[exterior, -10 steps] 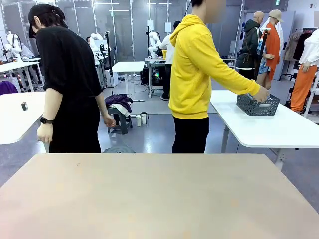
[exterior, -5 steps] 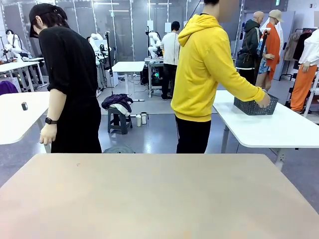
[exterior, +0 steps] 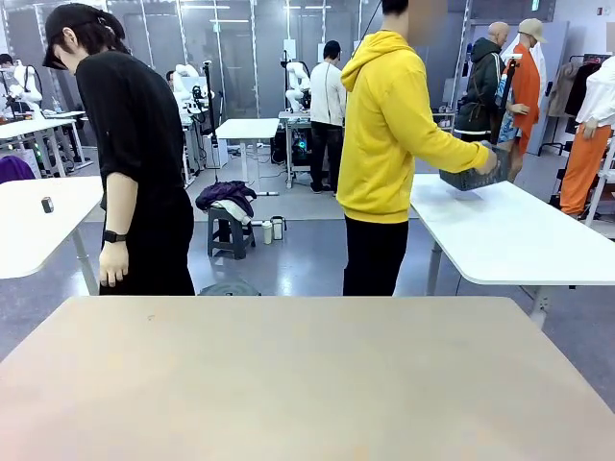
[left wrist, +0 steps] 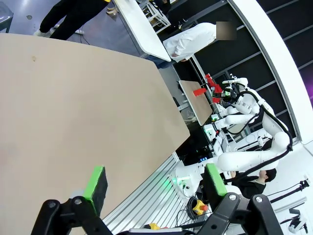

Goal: Fold the towels and place them in the basket.
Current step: When a person lays out a Towel with hook on the table, fold it in half twice.

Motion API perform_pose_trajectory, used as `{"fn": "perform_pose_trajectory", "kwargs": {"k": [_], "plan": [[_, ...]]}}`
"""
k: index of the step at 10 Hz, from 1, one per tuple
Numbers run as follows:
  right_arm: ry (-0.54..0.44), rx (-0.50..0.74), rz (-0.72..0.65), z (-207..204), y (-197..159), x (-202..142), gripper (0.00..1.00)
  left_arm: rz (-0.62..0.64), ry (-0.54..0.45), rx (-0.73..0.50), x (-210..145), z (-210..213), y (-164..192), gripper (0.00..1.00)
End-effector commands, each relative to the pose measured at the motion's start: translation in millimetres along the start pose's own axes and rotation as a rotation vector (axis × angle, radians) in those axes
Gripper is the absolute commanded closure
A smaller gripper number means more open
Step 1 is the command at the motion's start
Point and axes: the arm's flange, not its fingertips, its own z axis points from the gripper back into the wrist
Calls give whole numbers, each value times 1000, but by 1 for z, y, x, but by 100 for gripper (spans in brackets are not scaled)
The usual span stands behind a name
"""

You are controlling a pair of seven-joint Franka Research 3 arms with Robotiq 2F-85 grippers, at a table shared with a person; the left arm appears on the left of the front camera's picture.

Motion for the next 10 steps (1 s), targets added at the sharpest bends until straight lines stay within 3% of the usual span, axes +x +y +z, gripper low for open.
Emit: {"fn": "perform_pose_trajectory", "kwargs": {"k": [1, 10], "plan": [[3, 8, 9, 1, 0, 0, 0, -17, -6, -18, 1, 1, 0, 0], [3, 8, 9, 1, 0, 0, 0, -17, -6, -18, 1, 1, 0, 0]]}}
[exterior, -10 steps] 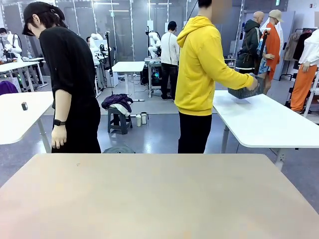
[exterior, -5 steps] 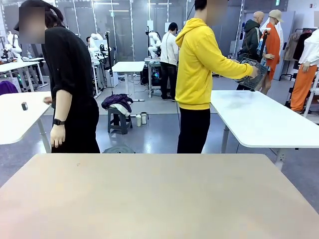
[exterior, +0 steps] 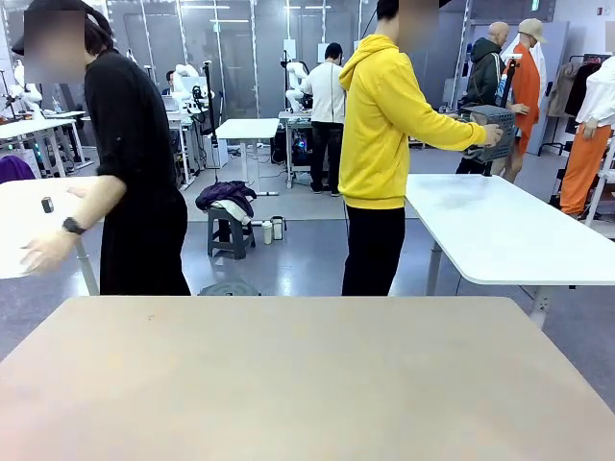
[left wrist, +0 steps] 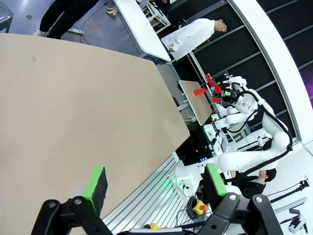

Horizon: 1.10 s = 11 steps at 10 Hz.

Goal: Fold the towels and place them in the basket.
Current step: When a person lays out a Towel with hook on the table, fold it in half twice.

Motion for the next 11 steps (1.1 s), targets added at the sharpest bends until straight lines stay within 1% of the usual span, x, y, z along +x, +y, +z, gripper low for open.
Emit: {"fn": "perform_pose_trajectory", "kwargs": {"k": [1, 11], "plan": [[3, 8, 9, 1, 0, 0, 0, -17, -6, -18, 1, 1, 0, 0], [3, 8, 9, 1, 0, 0, 0, -17, -6, -18, 1, 1, 0, 0]]}}
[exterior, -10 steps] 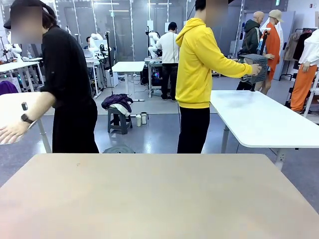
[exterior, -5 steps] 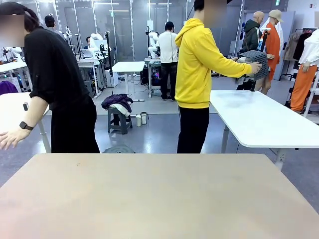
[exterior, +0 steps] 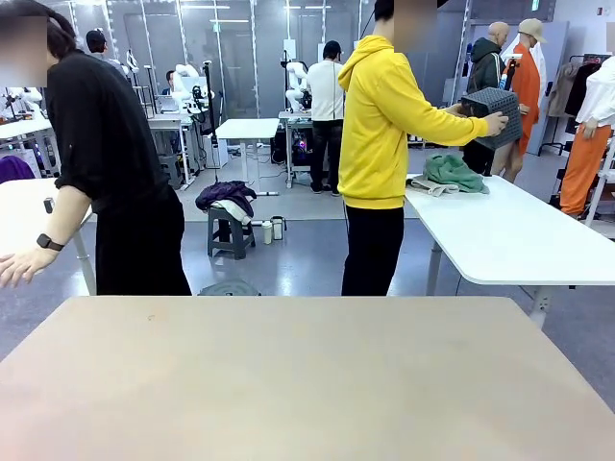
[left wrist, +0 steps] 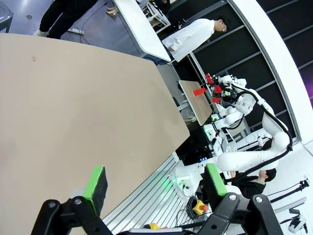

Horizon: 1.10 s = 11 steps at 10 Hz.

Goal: Fold the towels and place them in the basket.
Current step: When a person lays out a Towel with hook on the table, fold it in half twice.

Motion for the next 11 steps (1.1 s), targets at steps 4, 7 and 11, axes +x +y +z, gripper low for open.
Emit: {"fn": "perform_pose_trajectory", "kwargs": {"k": [4, 7, 11], "plan": [[3, 8, 9, 1, 0, 0, 0, -18, -6, -18, 1, 1, 0, 0], [3, 8, 9, 1, 0, 0, 0, -18, -6, -18, 1, 1, 0, 0], [3, 8, 9, 1, 0, 0, 0, -18, -6, -18, 1, 1, 0, 0]]}}
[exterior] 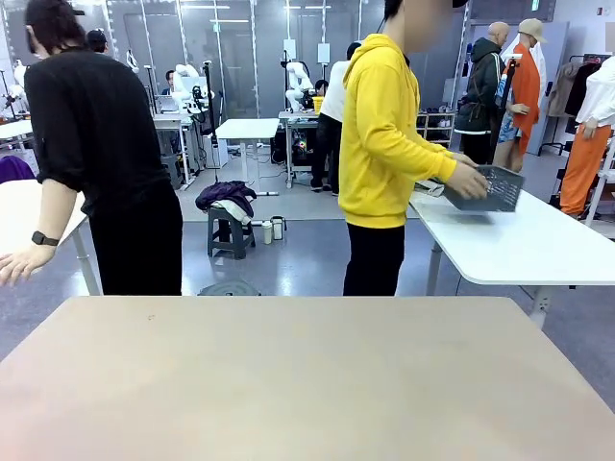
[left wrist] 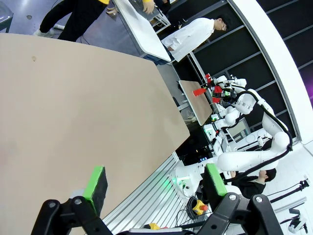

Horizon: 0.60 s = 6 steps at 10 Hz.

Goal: Fold the towels and place them in the basket.
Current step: When a person lays out a Towel with hook on the table, fold it in half twice.

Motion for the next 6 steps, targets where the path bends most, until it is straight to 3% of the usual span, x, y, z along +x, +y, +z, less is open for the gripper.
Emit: {"fn": "perform_pose_trajectory", "kwargs": {"k": [1, 6], "plan": [[3, 8, 9, 1, 0, 0, 0, -18, -6, -18, 1, 1, 0, 0], [3, 8, 9, 1, 0, 0, 0, -18, -6, -18, 1, 1, 0, 0]]}}
